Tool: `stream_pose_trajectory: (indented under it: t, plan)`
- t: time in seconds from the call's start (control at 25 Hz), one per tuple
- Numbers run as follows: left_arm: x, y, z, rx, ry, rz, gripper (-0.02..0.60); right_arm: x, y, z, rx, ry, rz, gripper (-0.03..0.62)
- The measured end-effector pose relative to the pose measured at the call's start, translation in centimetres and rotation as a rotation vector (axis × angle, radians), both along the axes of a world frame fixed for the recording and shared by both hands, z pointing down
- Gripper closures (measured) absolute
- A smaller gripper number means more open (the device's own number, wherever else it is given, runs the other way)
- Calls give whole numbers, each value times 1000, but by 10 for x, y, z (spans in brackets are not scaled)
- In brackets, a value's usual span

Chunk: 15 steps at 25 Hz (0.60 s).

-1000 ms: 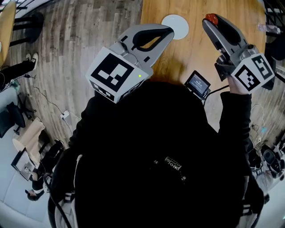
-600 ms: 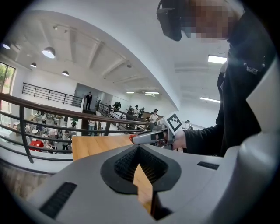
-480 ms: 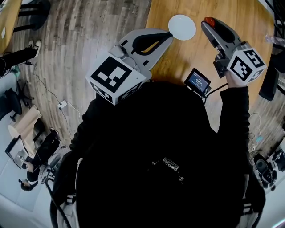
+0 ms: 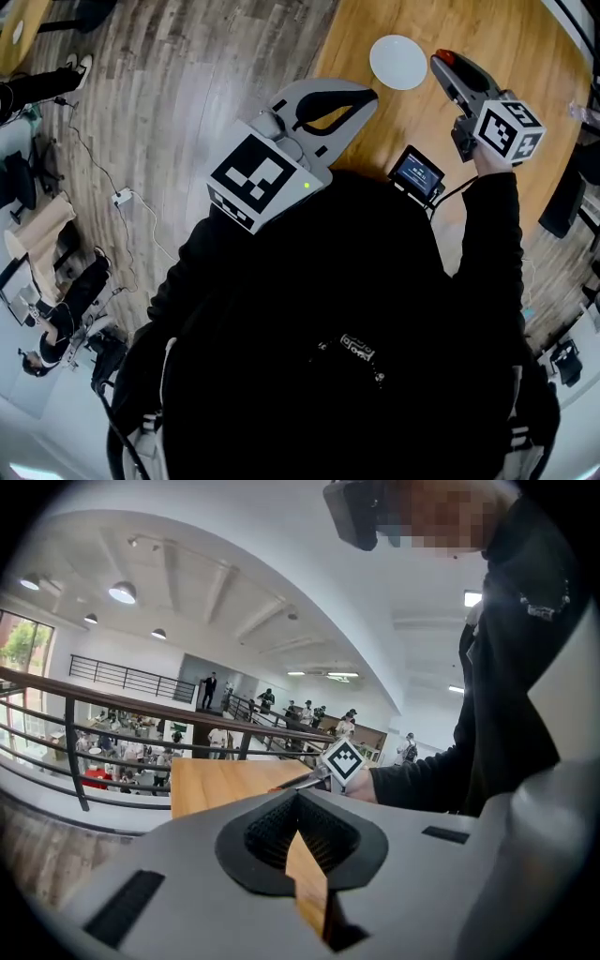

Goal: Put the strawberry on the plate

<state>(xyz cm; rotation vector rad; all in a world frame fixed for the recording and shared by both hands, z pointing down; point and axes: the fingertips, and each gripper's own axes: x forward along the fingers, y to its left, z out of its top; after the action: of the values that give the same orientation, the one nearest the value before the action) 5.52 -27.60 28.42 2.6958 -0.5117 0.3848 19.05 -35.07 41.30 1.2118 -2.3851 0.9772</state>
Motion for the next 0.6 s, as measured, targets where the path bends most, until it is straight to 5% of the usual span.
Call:
stream_pose_trajectory:
  t: [0.32, 0.6]
  plan:
    - [-7, 21, -6, -26, 1, -42, 577, 6, 0, 37, -71, 41, -37, 441]
    - [-5, 42, -15, -72, 85, -11, 577, 11, -1, 80, -119, 79, -100, 441]
